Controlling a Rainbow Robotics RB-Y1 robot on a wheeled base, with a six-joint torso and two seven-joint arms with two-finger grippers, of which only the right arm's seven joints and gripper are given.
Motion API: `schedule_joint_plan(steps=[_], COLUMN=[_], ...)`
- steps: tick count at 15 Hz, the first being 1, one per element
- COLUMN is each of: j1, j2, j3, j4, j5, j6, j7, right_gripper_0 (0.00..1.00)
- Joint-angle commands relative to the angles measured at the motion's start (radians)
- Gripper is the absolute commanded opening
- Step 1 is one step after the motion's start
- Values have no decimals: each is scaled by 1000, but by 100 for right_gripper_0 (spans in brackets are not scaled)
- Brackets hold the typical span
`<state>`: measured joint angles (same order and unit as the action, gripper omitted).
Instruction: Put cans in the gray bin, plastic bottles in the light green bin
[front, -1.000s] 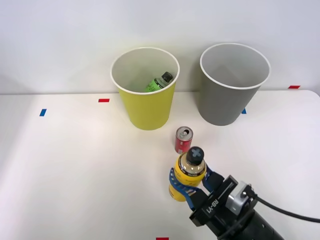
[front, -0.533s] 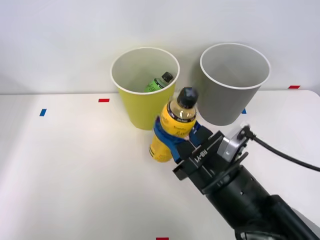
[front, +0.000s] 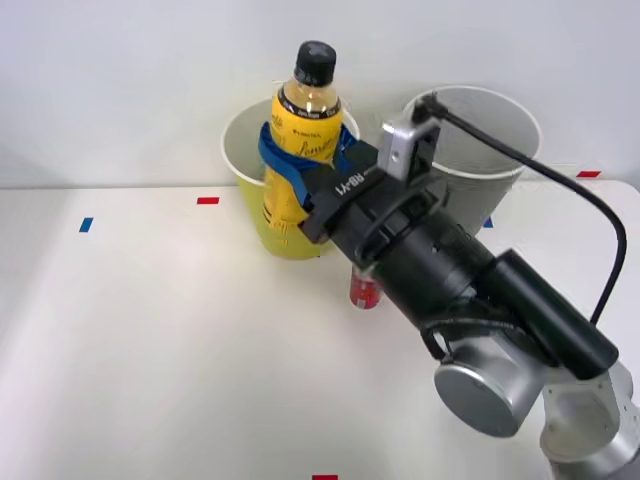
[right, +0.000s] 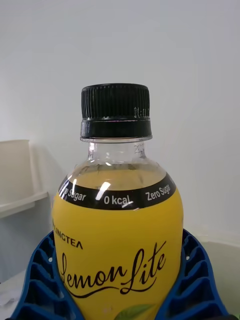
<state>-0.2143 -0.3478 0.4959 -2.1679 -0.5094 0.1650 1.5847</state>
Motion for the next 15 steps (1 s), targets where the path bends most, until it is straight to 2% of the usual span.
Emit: schedule_joint_plan(steps=[1, 5, 10, 12, 15], j1=[-126, -301, -510, -539, -540], j2=[69, 176, 220, 214, 197], j3=[-63, -66, -69, -69, -69], j4=[69, 367, 731, 780, 780], j5=[-1, 14, 25, 28, 28], j6=[106, -36, -179, -185, -185], j7=[-23, -17, -12, -8, -9], right_gripper_0=[0, 0, 0, 0, 0])
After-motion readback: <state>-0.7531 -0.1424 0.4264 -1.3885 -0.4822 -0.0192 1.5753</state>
